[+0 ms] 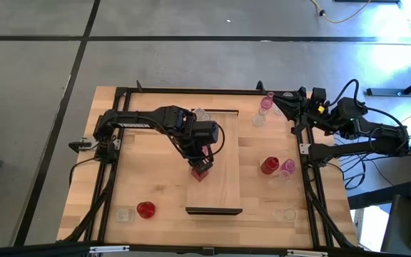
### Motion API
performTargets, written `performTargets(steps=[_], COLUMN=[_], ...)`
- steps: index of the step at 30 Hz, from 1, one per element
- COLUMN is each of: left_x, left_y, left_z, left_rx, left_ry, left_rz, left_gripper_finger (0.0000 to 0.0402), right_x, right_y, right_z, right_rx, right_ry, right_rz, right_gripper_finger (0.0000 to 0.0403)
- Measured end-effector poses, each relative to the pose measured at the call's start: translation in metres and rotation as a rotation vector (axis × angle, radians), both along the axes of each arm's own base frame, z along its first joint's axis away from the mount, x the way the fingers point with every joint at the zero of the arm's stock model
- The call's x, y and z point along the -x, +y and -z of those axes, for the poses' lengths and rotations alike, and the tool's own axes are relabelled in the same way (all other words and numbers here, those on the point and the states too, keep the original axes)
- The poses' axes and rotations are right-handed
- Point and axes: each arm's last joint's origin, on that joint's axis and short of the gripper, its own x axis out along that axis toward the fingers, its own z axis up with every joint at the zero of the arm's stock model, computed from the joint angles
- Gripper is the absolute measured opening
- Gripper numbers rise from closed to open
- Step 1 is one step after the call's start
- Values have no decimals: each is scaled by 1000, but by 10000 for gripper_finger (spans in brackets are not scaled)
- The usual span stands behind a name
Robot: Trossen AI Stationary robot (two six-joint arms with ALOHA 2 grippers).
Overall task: Sort vases onto shelf
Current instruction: Put the red vase on the shelf, then put red vase on the shelf aligned with the other red vase
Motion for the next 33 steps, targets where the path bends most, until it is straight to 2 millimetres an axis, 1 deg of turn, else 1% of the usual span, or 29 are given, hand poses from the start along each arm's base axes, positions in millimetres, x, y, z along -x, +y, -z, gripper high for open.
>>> performTargets(steps=[5, 10, 15, 23, 25, 28, 30, 33], left_x=[1, 5, 9, 18, 25, 35, 42, 57], left_y=[0, 1, 2, 3, 3, -1, -7, -17], left_z=[0, -4, -9, -21, -27, -35, -39, -48], left_rx=[-6, -2, -3, -18, -18, -28, -44, -64], left_ry=[10, 5, 5, -36, -41, -47, -34, -30], left_rz=[-21, -41, -50, -71, -91, -113, -130, -138], left_gripper_finger=[116, 136, 145, 145, 145, 145, 145, 145], right_x=[0, 0, 0, 0, 0, 0, -1, -1], right_y=[0, 0, 0, 0, 0, 0, 0, 0], right_z=[1, 0, 1, 1, 1, 1, 1, 1], right_rx=[0, 0, 0, 1, 0, 0, 0, 1], right_ry=[5, 5, 6, 6, 7, 6, 8, 10], right_rz=[0, 0, 0, 0, 0, -1, -1, -1], right_gripper_finger=[53, 53, 53, 53, 53, 53, 53, 53])
